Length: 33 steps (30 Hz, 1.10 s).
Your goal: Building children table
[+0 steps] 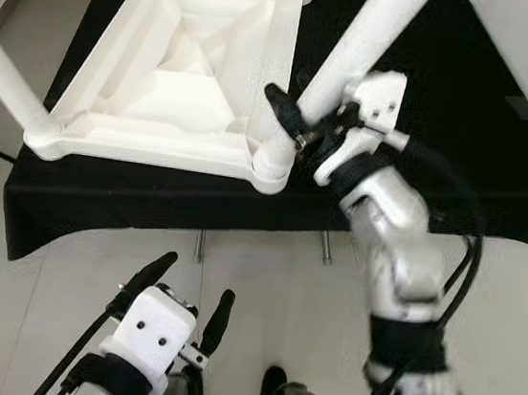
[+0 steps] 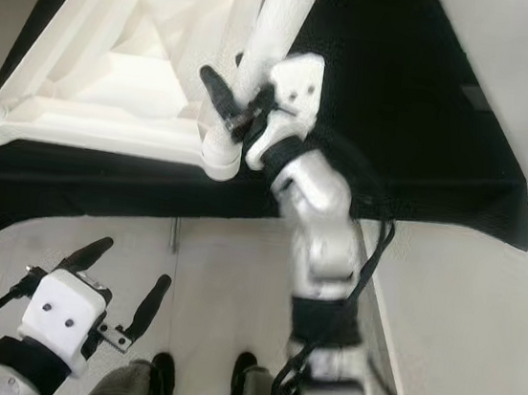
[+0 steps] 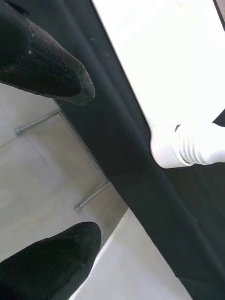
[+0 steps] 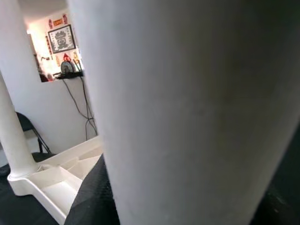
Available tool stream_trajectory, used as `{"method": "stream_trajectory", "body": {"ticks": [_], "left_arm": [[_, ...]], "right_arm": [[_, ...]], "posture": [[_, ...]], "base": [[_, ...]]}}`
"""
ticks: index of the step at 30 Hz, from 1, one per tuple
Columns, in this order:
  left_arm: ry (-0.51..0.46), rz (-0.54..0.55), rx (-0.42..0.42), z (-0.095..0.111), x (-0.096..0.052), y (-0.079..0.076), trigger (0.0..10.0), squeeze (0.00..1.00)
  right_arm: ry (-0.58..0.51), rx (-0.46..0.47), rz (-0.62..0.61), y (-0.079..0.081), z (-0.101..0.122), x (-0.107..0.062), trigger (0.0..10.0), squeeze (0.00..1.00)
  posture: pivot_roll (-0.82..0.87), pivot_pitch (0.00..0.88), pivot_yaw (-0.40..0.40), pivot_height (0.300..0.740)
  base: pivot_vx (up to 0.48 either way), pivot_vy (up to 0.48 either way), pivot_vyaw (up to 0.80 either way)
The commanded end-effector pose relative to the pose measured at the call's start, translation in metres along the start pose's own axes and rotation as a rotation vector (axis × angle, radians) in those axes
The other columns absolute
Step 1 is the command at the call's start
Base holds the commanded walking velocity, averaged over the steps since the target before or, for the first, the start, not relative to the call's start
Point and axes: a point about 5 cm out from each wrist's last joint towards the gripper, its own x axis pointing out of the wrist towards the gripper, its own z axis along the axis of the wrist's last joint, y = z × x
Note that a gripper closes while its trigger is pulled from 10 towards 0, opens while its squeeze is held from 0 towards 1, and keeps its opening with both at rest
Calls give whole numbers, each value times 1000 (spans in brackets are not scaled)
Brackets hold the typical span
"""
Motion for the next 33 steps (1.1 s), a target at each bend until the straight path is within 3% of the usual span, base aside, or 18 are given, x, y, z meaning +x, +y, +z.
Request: {"method": "stream_trajectory", "body": {"ticks": [1, 5, 9, 17, 19, 20, 23, 26, 33], "left_arm": [[16, 1, 6, -4, -1, 0, 10000, 0], [15, 5, 13, -5, 0, 1, 10000, 0], [14, 7, 17, -6, 1, 2, 10000, 0], [10, 11, 22, -7, 4, 3, 10000, 0], [8, 12, 24, -7, 4, 3, 10000, 0], [8, 12, 24, -7, 4, 3, 10000, 0], [3, 12, 24, -7, 5, 3, 10000, 0], [1, 13, 23, -7, 5, 2, 10000, 0], [-1, 13, 20, -6, 4, 1, 10000, 0]], "right_arm": [[278, 62, -2, 13, -56, -14, 10000, 0], [274, 51, 25, 25, -52, -7, 10000, 0], [253, 55, 25, 23, -46, -1, 10000, 0], [205, -15, 164, 19, -30, 11, 10000, 0], [230, -22, 317, 20, -28, 15, 10000, 0], [230, -22, 317, 20, -28, 15, 10000, 0], [283, -26, 578, 18, -24, 17, 10000, 0], [328, -7, 626, 8, -27, 27, 10000, 0], [347, 0, 656, 2, -30, 37, 10000, 0]], "posture": [[4, 389, 13, 740], [3, 378, 14, 740], [4, 373, 12, 740], [1, 366, 9, 740], [2, 364, 8, 740], [2, 364, 8, 740], [3, 365, 6, 740], [4, 368, 4, 740], [13, 377, 1, 740]], "base": [[0, 0, 0], [0, 0, 0], [0, 0, 0], [0, 0, 0], [0, 0, 0], [0, 0, 0], [0, 0, 0], [0, 0, 0], [0, 0, 0]]}}
